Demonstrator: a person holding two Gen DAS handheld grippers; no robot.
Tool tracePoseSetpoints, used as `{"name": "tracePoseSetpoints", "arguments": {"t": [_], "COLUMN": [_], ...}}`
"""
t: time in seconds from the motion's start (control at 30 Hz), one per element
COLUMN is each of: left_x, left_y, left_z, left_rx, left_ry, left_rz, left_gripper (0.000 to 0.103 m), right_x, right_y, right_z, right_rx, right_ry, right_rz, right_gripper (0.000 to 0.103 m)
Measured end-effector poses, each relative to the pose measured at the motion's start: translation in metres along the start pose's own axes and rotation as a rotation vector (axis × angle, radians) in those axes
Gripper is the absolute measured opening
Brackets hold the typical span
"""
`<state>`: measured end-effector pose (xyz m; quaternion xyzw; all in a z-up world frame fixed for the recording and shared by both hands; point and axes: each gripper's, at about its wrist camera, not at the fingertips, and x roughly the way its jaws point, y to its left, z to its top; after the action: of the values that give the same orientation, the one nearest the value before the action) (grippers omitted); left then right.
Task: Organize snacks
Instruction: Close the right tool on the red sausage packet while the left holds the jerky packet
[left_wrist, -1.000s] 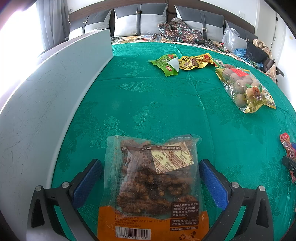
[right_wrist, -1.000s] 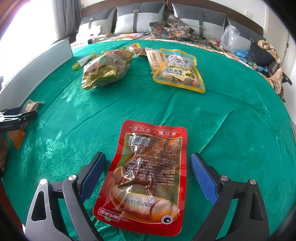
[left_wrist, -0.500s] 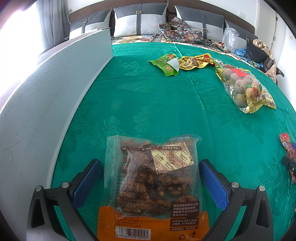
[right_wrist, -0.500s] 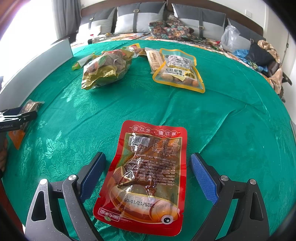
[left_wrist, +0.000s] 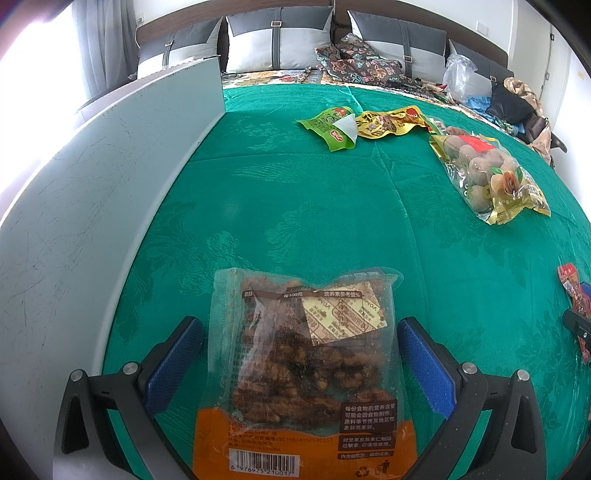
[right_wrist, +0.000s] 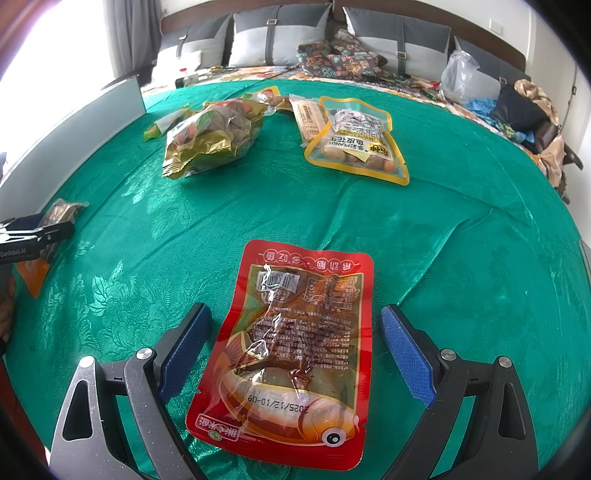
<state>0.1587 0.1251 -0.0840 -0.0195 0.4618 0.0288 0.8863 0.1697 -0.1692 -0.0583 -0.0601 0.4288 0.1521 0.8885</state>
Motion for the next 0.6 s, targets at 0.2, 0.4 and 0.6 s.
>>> {"name": "tracePoseSetpoints", "arguments": {"t": [0.2,0.4,0.6], "left_x": [0.002,0.001,-0.02], "left_y": [-0.002,-0.005,0.007], "left_z": [0.004,0.02,0.009], "left_rx": [0.013,0.049,0.012], "left_ry": [0.032,0.192,0.198], "left_rz": [0.001,-0.027,-0.111], "left_gripper": [0.103,0.071,0.059], "right_x": [-0.002,0.008,-0.017], "right_y": [0.0,-0.013,-0.033], "right_z": [0.001,0.029,0.045], "right_rx": [0.003,0.037,0.169], "right_ry": [0.001,0.316,0.366], "right_rz": [0.002,-0.015,0.08], "right_gripper": [0.095,0.075,0.007]}}
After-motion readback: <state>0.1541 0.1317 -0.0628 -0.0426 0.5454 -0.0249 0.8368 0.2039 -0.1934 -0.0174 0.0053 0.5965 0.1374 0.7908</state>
